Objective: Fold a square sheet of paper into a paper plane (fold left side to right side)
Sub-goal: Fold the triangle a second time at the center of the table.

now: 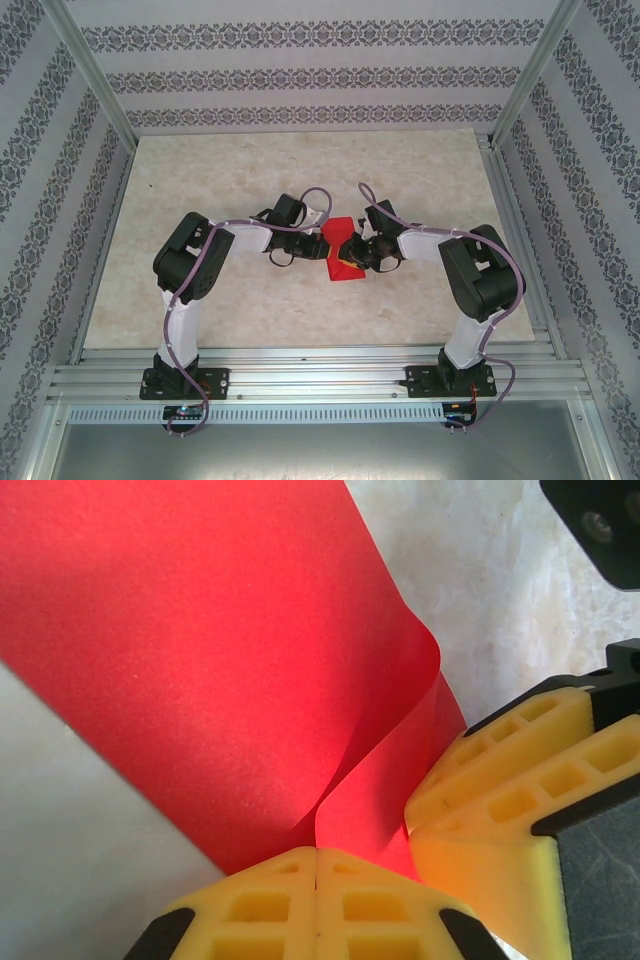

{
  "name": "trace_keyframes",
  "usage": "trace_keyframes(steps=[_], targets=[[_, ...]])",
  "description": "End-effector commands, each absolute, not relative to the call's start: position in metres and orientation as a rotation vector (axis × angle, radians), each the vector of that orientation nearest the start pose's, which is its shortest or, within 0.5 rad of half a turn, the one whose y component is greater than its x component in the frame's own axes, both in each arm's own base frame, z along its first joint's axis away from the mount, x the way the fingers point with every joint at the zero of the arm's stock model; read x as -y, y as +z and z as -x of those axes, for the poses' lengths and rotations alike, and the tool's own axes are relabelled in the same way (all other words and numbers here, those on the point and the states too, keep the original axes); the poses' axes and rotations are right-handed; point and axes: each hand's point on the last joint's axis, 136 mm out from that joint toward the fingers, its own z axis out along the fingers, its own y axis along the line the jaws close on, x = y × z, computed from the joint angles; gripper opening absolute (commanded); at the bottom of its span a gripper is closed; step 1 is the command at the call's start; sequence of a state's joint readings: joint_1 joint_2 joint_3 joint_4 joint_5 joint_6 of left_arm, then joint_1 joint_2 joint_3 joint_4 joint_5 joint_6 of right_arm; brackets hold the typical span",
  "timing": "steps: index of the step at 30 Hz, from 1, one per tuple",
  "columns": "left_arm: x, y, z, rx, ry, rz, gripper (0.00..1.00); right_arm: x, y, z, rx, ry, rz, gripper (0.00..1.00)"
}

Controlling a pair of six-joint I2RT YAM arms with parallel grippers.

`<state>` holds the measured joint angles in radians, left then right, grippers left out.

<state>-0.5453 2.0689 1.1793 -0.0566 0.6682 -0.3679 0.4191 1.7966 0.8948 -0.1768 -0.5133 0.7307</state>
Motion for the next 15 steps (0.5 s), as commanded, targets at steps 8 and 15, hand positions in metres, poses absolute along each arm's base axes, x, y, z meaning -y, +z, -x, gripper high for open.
trace_keyframes(steps=[8, 15], targets=[[0.335, 0.015, -0.353, -2.574, -1.1, -0.518, 0.16, -0.217, -0.013, -0.297, -2.934, 0.874, -0.303, 0.22], [0.321, 0.05, -0.342, -2.519, -1.073, -0.52, 0.27, -0.213, -0.021, -0.293, -2.966, 0.839, -0.32, 0.22]])
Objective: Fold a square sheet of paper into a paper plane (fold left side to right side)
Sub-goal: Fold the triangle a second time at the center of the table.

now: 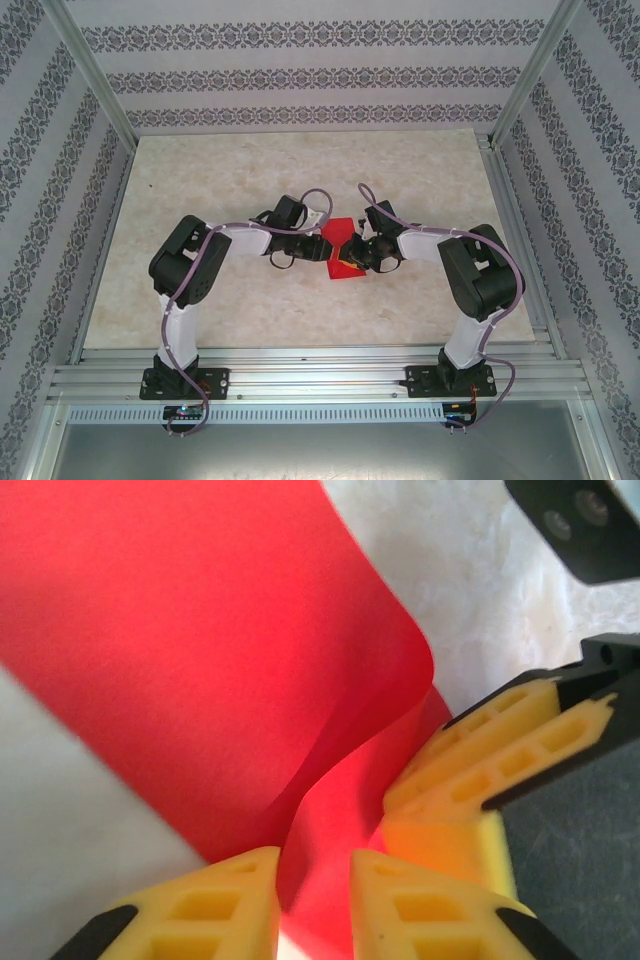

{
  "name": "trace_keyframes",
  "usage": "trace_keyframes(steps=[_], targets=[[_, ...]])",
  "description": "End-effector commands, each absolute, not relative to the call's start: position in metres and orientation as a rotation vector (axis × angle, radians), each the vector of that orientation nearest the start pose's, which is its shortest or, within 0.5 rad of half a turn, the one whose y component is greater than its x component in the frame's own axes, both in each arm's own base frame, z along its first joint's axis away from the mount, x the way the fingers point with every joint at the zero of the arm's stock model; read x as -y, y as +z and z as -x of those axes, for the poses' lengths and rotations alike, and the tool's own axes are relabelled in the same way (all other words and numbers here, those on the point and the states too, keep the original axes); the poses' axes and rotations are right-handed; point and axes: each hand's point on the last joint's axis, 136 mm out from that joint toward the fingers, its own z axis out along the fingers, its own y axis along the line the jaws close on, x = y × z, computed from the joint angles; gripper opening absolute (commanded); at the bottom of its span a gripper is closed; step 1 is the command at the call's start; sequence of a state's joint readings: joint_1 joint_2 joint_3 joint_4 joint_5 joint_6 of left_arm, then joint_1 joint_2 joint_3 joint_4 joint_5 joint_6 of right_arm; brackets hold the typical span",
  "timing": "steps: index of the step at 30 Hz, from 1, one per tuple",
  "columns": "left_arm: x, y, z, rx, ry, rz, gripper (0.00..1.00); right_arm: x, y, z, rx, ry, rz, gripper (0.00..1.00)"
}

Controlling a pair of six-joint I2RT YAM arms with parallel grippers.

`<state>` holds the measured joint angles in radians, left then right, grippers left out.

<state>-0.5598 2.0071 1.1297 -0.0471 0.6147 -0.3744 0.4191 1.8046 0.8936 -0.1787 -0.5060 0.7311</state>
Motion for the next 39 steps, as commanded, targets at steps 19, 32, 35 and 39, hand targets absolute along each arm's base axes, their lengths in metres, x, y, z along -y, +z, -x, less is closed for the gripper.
trace_keyframes(steps=[19, 32, 35, 39], targets=[[0.371, 0.074, -0.285, -2.412, -1.376, -0.714, 0.16, -0.212, -0.023, -0.296, -2.962, 0.845, -0.333, 0.21], [0.354, 0.026, -0.274, -2.598, -1.219, -0.784, 0.15, -0.215, -0.02, -0.299, -2.953, 0.865, -0.328, 0.21], [0.348, 0.014, -0.269, -2.643, -1.179, -0.802, 0.15, -0.215, -0.019, -0.301, -2.945, 0.871, -0.325, 0.21], [0.342, -0.004, -0.26, -2.708, -1.141, -0.828, 0.15, -0.218, -0.013, -0.305, -2.917, 0.898, -0.317, 0.21]])
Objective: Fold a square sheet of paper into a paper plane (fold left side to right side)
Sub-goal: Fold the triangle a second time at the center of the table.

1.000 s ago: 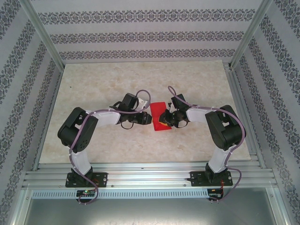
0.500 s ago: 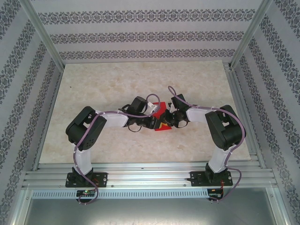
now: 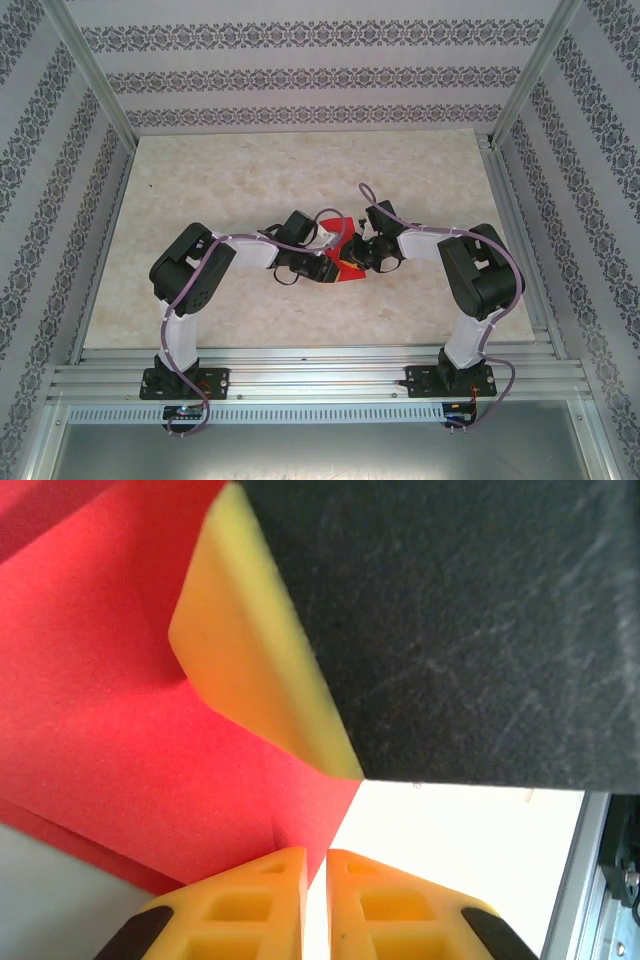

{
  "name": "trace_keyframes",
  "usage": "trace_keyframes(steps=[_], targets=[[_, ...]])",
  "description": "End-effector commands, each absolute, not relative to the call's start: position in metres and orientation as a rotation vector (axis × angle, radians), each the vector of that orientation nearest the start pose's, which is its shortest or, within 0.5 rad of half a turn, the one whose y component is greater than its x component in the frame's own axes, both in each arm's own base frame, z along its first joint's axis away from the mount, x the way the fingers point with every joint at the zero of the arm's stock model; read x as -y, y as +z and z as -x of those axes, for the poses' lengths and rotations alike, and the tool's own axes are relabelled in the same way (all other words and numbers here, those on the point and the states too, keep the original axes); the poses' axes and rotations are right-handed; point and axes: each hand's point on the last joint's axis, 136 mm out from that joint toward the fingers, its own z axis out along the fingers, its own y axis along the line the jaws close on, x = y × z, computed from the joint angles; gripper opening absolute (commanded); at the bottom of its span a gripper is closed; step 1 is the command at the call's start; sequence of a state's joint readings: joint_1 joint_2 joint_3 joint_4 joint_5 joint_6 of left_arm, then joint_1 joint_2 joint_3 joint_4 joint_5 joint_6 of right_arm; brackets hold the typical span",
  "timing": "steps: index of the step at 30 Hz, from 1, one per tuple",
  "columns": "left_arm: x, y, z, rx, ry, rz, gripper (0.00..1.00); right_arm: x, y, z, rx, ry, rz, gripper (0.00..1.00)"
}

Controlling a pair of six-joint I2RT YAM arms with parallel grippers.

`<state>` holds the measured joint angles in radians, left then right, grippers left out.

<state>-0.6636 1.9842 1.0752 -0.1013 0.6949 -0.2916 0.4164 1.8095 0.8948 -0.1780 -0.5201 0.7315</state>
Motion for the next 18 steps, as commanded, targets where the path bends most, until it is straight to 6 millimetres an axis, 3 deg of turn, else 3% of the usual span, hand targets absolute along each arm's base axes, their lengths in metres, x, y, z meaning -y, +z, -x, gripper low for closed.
trace_keyframes(steps=[1, 10, 18], targets=[[0.341, -0.008, -0.257, -2.723, -1.128, -0.84, 0.15, -0.219, -0.011, -0.307, -2.908, 0.908, -0.315, 0.21], [0.329, -0.031, -0.248, -2.81, -0.994, -0.859, 0.11, -0.219, 0.036, -0.325, -2.755, 1.017, -0.308, 0.16], [0.329, -0.035, -0.247, -2.822, -0.933, -0.877, 0.09, -0.239, 0.031, -0.317, -2.769, 1.105, -0.3, 0.09]])
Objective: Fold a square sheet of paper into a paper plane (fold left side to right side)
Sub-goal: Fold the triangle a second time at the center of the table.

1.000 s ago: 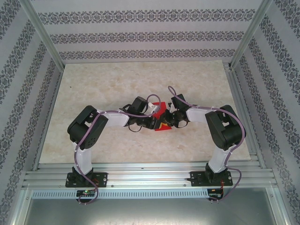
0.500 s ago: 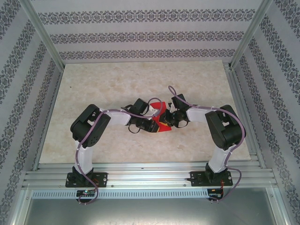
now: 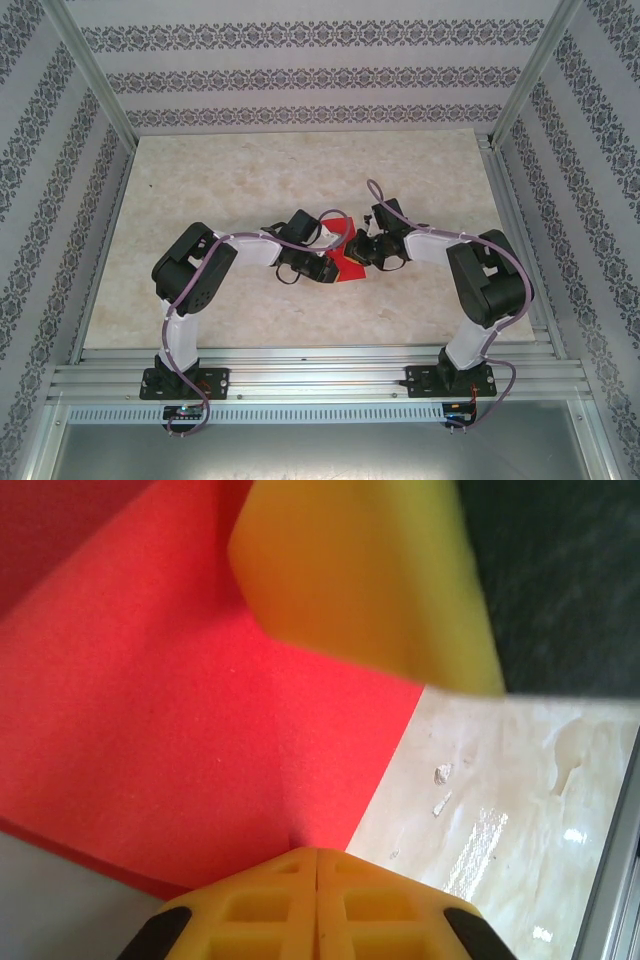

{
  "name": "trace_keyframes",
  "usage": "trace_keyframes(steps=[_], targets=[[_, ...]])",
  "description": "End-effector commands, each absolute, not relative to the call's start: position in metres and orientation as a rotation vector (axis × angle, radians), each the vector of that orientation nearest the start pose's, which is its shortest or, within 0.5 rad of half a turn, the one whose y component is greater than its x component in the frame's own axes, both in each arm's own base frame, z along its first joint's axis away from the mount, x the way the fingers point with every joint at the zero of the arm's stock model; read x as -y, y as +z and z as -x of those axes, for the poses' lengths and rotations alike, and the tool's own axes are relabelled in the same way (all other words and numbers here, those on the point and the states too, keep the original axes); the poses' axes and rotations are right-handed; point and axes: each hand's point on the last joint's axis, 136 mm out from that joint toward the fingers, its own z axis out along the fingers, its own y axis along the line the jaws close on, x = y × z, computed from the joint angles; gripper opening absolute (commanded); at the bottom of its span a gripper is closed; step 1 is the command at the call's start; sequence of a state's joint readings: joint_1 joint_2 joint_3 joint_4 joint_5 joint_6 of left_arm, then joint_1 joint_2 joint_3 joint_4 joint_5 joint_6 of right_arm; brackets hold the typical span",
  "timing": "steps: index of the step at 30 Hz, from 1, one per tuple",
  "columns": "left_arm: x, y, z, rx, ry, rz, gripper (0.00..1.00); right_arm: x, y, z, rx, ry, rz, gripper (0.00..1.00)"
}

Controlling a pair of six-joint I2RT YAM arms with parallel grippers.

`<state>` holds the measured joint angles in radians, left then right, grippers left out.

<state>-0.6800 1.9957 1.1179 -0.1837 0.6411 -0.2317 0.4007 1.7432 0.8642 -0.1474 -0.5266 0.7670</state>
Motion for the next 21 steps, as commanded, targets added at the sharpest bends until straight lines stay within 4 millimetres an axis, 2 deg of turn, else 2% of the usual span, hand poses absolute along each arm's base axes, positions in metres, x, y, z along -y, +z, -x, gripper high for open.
trace_keyframes(steps=[1, 7, 15, 21], targets=[[0.329, -0.035, -0.247, -2.822, -0.931, -0.879, 0.09, -0.243, 0.03, -0.317, -2.769, 1.114, -0.297, 0.09], [0.328, -0.036, -0.248, -2.826, -0.913, -0.876, 0.08, -0.24, 0.017, -0.318, -2.797, 1.055, -0.286, 0.09], [0.322, -0.043, -0.244, -2.849, -0.881, -0.875, 0.07, -0.209, -0.003, -0.334, -2.82, 0.728, -0.188, 0.1], [0.318, -0.048, -0.238, -2.864, -0.887, -0.873, 0.07, -0.192, -0.002, -0.353, -2.775, 0.647, -0.176, 0.11]])
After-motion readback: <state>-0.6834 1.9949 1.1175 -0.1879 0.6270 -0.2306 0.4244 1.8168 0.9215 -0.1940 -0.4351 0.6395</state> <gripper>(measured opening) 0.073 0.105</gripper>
